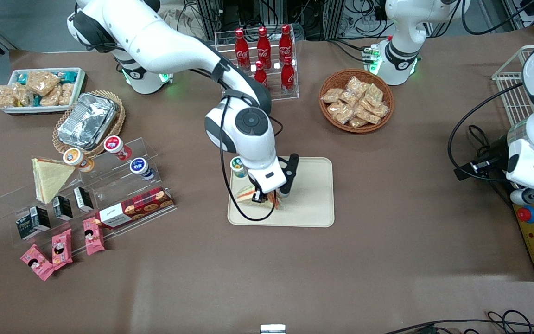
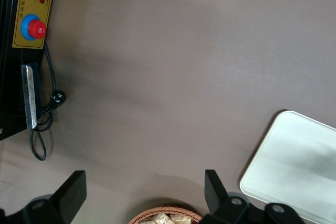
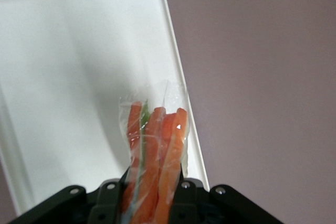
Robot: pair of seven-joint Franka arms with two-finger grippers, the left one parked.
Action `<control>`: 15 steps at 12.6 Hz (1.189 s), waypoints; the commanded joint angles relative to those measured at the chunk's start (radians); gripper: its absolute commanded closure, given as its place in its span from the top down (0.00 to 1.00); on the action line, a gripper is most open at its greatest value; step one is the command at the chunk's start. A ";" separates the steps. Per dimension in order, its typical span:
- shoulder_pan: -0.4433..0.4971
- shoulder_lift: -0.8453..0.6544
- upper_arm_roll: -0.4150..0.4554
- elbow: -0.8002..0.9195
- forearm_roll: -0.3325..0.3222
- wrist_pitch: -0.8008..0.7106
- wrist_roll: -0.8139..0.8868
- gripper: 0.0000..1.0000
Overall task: Place sandwich on tray
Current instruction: 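Lower the sandwich onto the tray and open the right gripper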
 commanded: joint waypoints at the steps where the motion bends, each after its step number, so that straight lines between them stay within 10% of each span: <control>1: 0.011 0.074 -0.001 0.021 -0.031 0.083 -0.042 0.28; 8: 0.012 0.136 -0.001 0.018 -0.041 0.131 -0.091 0.30; 10: 0.008 0.139 0.001 0.016 -0.035 0.134 -0.095 0.53; 12: 0.004 0.130 0.005 0.015 -0.012 0.133 -0.086 0.97; 15: -0.025 0.073 0.005 0.015 0.131 0.114 -0.089 0.97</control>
